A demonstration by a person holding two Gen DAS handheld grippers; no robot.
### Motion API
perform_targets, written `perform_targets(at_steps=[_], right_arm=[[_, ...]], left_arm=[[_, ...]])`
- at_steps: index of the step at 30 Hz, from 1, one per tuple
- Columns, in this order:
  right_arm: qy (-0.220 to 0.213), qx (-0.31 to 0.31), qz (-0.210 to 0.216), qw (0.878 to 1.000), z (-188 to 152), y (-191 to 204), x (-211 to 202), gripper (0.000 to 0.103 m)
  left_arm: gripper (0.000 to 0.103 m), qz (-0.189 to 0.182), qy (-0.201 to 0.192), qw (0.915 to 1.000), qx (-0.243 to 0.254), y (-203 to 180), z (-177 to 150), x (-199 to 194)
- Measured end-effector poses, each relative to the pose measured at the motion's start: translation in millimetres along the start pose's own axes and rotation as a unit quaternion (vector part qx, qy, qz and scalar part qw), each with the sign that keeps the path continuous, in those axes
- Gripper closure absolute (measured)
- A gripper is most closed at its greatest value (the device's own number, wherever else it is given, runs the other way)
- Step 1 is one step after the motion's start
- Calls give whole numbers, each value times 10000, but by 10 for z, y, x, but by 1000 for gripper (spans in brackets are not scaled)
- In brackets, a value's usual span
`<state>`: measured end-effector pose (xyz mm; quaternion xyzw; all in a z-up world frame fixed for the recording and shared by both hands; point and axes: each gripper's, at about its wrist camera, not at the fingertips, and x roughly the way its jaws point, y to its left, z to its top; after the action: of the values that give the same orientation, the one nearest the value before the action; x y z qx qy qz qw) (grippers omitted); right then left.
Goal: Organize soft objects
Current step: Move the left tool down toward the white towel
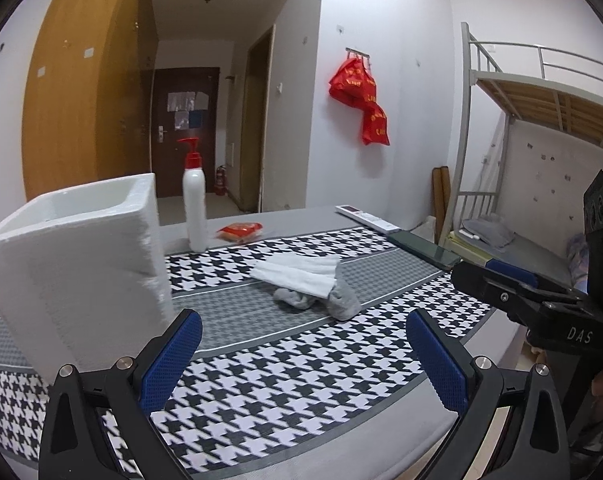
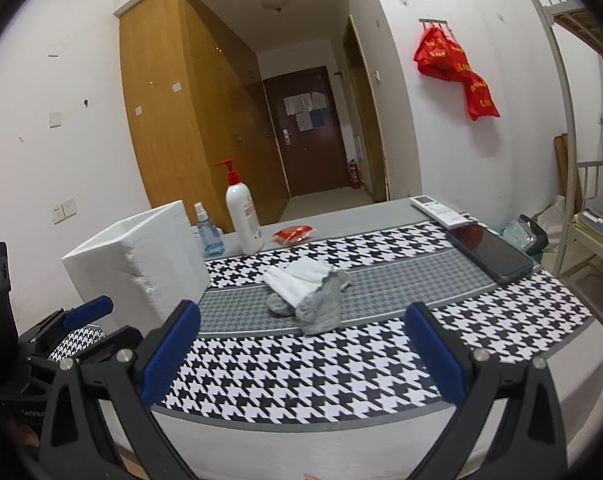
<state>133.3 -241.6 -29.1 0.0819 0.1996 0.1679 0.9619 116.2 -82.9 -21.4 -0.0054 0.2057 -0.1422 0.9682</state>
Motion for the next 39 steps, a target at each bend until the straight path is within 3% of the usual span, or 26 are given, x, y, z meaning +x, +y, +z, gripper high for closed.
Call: perform_targets(at_steps=[17, 39], right_arm=[[206, 78, -72, 9997, 28, -259, 168, 0], [597, 244, -56, 9979, 91, -488, 597, 0]], left_arm=[[1, -111, 192, 9997, 29, -124, 131, 363], [1, 181, 706, 9973, 46, 21, 257, 878]])
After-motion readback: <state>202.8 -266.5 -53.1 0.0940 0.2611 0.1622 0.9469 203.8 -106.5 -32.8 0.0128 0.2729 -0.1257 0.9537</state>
